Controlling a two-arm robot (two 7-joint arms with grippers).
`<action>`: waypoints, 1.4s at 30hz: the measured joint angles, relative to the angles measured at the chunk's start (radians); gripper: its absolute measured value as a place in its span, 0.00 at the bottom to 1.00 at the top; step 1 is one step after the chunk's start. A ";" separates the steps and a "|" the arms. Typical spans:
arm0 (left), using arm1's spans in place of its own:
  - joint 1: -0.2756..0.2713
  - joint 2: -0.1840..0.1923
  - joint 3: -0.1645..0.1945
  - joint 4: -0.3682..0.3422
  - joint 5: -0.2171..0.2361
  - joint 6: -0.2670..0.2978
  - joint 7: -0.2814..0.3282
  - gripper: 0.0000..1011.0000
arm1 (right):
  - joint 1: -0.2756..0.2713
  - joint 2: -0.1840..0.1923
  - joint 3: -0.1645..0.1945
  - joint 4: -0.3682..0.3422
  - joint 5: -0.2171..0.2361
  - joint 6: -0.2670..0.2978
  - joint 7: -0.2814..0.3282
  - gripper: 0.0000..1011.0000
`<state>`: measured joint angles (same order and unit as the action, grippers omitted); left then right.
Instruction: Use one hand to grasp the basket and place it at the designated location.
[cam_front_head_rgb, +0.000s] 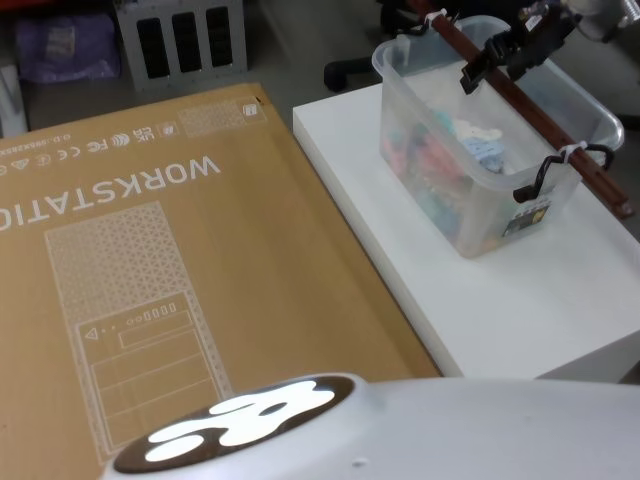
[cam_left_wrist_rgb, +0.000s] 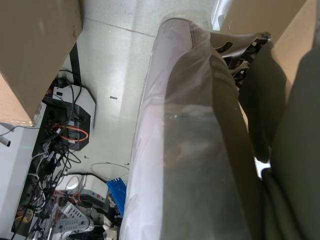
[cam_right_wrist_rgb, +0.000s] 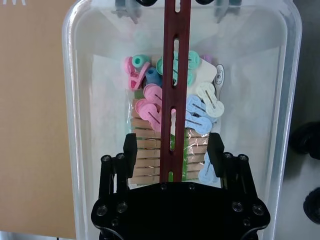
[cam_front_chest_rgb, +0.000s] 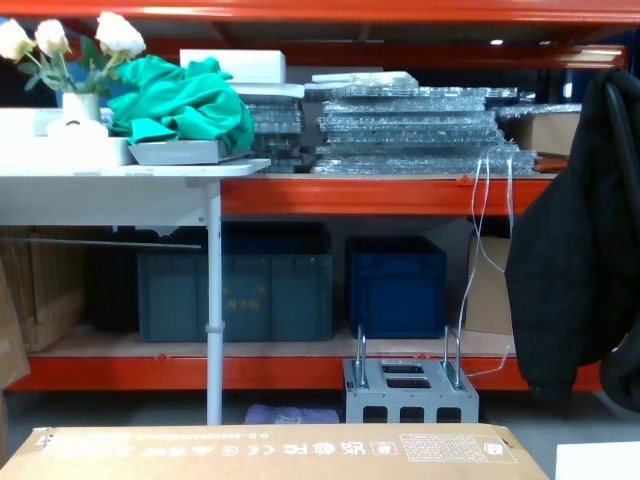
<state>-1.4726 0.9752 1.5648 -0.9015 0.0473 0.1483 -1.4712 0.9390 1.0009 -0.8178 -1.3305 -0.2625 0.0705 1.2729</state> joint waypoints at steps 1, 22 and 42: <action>0.000 0.000 0.000 0.000 0.000 0.000 0.000 0.00 | 0.000 0.000 0.000 0.000 0.001 -0.001 -0.001 0.85; 0.000 0.000 0.000 0.000 0.000 0.000 0.000 0.00 | -0.002 0.010 -0.003 -0.011 0.010 -0.003 -0.016 0.23; 0.000 0.000 0.000 0.000 0.000 0.000 0.000 0.00 | -0.007 0.031 0.021 -0.034 0.028 -0.001 -0.030 0.23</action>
<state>-1.4726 0.9750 1.5648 -0.9016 0.0472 0.1483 -1.4712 0.9321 1.0322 -0.7965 -1.3640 -0.2350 0.0699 1.2432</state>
